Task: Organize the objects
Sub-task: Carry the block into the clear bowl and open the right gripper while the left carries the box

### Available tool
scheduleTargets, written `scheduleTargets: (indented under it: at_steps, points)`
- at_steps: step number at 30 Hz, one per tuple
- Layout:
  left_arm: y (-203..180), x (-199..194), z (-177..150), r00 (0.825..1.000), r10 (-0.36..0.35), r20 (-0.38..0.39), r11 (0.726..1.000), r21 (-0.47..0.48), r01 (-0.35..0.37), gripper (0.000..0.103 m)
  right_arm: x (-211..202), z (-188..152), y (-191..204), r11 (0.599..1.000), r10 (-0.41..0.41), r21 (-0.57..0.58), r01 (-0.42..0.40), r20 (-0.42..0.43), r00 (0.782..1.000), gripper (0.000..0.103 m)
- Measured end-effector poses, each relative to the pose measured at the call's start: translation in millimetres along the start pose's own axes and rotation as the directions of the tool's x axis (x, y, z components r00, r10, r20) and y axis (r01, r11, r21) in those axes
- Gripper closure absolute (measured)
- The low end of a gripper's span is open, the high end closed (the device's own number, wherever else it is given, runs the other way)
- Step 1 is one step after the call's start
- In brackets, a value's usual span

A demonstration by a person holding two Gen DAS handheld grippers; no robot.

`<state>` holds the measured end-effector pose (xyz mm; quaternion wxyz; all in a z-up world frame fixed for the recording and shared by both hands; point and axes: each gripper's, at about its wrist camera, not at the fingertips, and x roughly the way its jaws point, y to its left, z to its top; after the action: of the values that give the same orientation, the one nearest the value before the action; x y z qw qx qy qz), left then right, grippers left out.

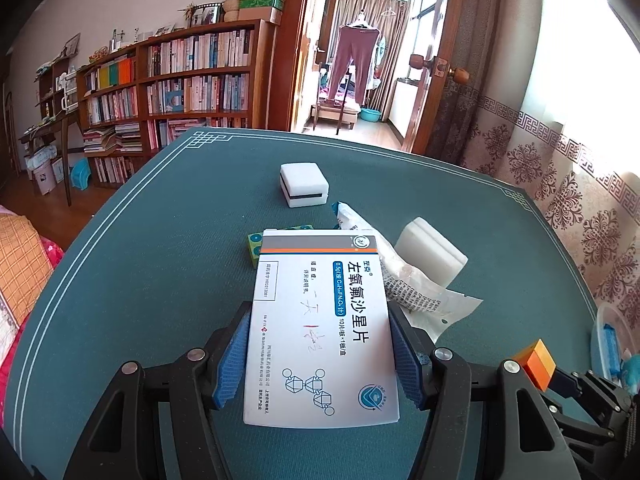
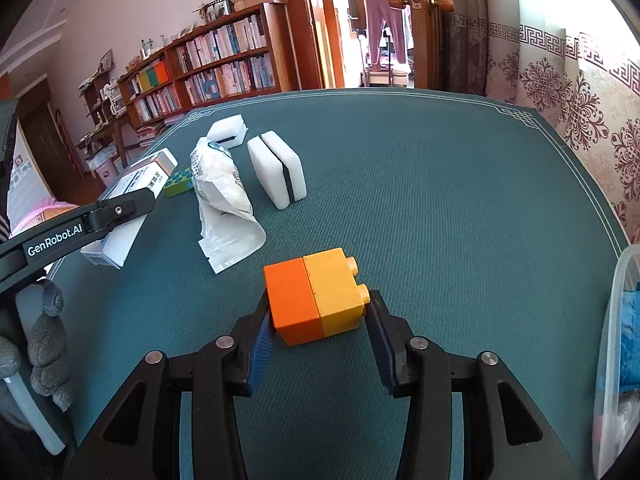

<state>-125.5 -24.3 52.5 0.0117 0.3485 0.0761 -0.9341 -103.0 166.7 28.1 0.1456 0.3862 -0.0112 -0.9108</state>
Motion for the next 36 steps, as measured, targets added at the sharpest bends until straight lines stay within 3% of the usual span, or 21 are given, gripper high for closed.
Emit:
scheduleTargets:
  at_steps: [8, 21, 27, 36]
  points:
    - [-15.9, -5.2, -5.6, 0.999, -0.039, -0.004, 0.998, 0.043, 0.039, 0.037, -44.7, -14.1, -24.6, 0.999, -0.027, 0.047, 0.025, 0.039, 0.999, 0.058]
    - [-49.6, -9.1, -23.0, 0.998, -0.062, -0.025, 0.989, 0.13, 0.065, 0.037, -111.1, -39.2, -103.5, 0.969, -0.164, 0.206, 0.14, 0.102, 0.981, 0.058]
    - [-59.2, -15.6, -25.5, 0.997, -0.069, -0.024, 0.988, 0.137, 0.071, 0.037, -144.6, -52.7, -135.8, 0.94, -0.243, 0.279, 0.197, 0.141, 0.96, 0.058]
    - [-93.7, -33.6, -31.3, 0.99, -0.139, -0.021, 0.971, 0.195, 0.14, 0.037, -180.1, -68.8, -181.0, 0.881, -0.386, 0.359, 0.309, 0.165, 0.908, 0.058]
